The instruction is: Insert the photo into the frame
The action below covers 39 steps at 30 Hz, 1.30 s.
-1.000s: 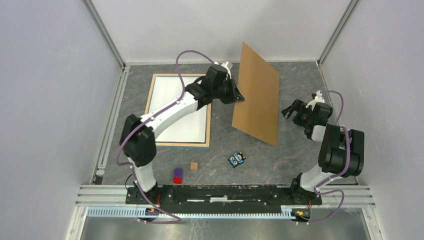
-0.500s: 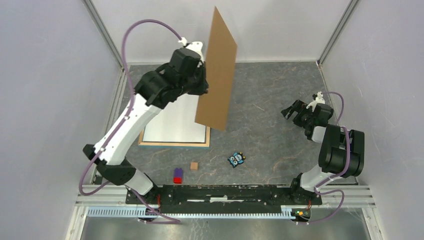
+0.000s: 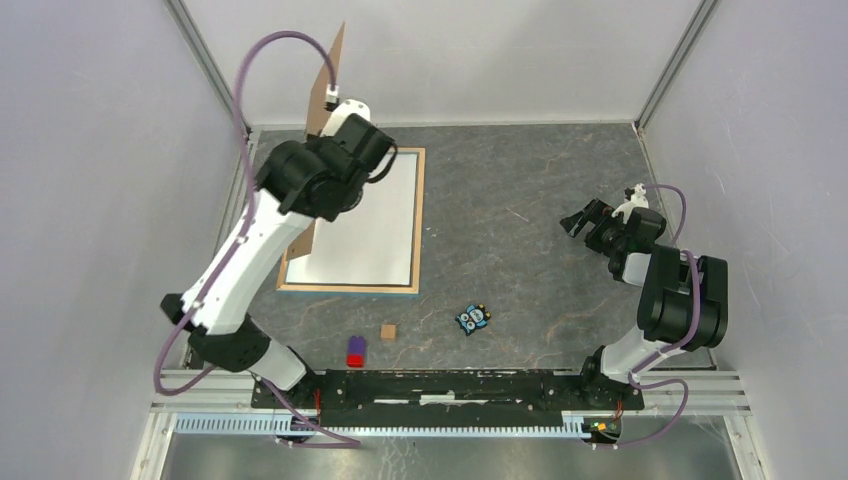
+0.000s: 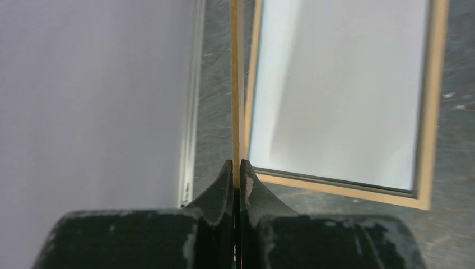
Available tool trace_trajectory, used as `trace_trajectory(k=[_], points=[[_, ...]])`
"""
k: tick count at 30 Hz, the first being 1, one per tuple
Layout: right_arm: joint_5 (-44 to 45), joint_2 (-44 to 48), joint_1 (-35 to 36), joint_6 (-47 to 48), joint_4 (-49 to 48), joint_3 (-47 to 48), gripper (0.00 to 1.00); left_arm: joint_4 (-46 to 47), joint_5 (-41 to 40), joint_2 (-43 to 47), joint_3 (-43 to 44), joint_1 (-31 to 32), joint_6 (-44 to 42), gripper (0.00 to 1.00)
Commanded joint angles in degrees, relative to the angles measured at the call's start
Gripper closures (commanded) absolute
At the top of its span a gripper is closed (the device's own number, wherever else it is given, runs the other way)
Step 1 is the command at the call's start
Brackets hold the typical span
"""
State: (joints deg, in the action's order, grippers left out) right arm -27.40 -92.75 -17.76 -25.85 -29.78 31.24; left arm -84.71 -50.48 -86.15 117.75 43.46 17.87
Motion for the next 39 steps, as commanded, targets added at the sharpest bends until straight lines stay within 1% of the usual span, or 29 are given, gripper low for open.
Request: trace_trajectory(k=[1, 6, 12, 16, 21, 29, 39], points=[[-0.9, -0.7, -0.1, -0.5, -1.5, -0.4, 0.02, -2.0, -10.5, -7.1, 0.9, 0.1, -2.8, 0.98], [-1.0, -1.2, -0.1, -0.6, -1.7, -0.2, 0.02, -3.2, -13.3, -15.5, 1.2, 0.1, -2.8, 0.98], [-1.5, -1.9, -0.1, -0.9, -2.0, 0.2, 0.02, -3.3, -12.4, -22.3, 0.4, 0.4, -1.3, 0.98], [-1.9, -2.4, -0.1, -1.2, -2.3, 0.3, 0.02, -3.5, -11.8, -25.0, -1.3, 0.5, 1.9, 0.98], [-2.6, -2.9, -0.1, -1.9, -3.3, 0.2, 0.02, -3.5, -10.6, -27.8, -1.2, 0.5, 3.4, 0.98], [-2.9, -3.0, -0.1, -2.2, -3.7, 0.0, 0.02, -6.5, -11.5, -31.7, 1.1, 0.5, 7.9, 0.98], [-3.1, -3.2, -0.1, -2.5, -4.1, 0.0, 0.02, -9.6, -13.1, -34.4, 1.3, 0.1, 12.4, 0.98]])
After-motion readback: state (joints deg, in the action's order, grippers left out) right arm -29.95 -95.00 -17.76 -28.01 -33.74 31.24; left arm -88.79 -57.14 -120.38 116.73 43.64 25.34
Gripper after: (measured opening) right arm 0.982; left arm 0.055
